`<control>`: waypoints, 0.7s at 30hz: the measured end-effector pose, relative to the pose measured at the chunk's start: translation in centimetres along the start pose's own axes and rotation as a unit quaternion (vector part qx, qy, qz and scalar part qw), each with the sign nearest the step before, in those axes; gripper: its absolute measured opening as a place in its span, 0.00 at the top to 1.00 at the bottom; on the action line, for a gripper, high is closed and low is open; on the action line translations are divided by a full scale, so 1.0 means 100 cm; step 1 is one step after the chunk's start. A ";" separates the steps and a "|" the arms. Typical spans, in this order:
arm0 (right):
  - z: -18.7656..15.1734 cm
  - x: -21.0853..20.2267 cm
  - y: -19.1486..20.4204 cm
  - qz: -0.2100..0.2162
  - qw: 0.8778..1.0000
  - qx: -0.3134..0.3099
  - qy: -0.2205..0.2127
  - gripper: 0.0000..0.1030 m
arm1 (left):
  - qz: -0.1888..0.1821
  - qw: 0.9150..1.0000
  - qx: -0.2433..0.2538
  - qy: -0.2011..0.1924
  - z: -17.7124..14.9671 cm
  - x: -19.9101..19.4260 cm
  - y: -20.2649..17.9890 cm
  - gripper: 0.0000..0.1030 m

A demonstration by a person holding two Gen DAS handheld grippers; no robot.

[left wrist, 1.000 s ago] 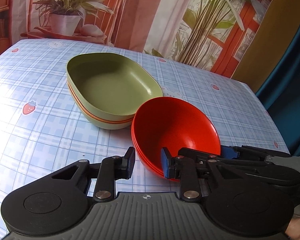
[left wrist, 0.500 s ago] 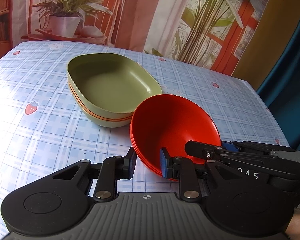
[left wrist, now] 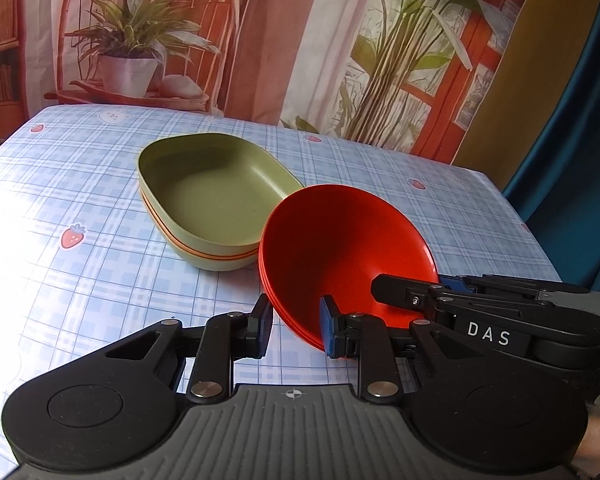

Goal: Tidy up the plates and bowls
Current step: 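Lift the red bowls over the plate stack with the left gripper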

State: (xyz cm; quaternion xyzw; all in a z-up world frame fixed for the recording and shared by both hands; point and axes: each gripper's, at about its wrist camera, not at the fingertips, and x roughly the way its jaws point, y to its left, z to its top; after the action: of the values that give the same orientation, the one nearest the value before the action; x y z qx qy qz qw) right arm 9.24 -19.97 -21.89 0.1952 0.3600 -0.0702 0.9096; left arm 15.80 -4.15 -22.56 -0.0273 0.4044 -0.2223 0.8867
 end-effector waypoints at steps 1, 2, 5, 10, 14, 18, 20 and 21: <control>0.001 -0.001 0.001 0.000 1.000 -0.001 -0.001 0.79 | 0.000 1.000 0.000 -0.003 0.001 -0.002 0.000 0.74; 0.003 -0.003 0.002 0.000 1.000 -0.002 -0.003 0.79 | -0.001 1.000 0.000 -0.006 0.002 -0.005 0.000 0.74; 0.008 -0.006 0.004 0.002 1.000 -0.003 -0.006 0.79 | 0.000 1.000 0.002 -0.014 0.007 -0.011 -0.001 0.74; 0.026 -0.005 0.012 0.008 1.000 -0.019 -0.012 0.80 | 0.004 0.999 0.002 -0.035 0.025 -0.023 0.002 0.74; 0.049 0.001 0.017 0.021 0.999 -0.026 -0.017 0.80 | 0.010 0.999 -0.001 -0.043 0.044 -0.026 0.007 0.74; 0.072 0.013 0.024 0.027 0.999 -0.035 -0.017 0.80 | 0.024 0.999 0.000 -0.045 0.062 -0.023 0.015 0.74; 0.083 0.022 0.027 0.029 0.999 -0.042 -0.016 0.80 | 0.029 0.999 -0.004 -0.044 0.071 -0.019 0.021 0.74; 0.086 0.027 0.028 0.031 0.999 -0.042 -0.014 0.80 | 0.031 0.999 -0.008 -0.041 0.075 -0.017 0.024 0.74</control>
State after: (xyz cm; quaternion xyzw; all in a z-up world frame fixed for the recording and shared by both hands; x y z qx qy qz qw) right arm 17.36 -20.87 -17.10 0.1672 0.3438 -0.0299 0.9235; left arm 21.19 -2.24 -16.89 -0.0306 0.3702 -0.1901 0.9088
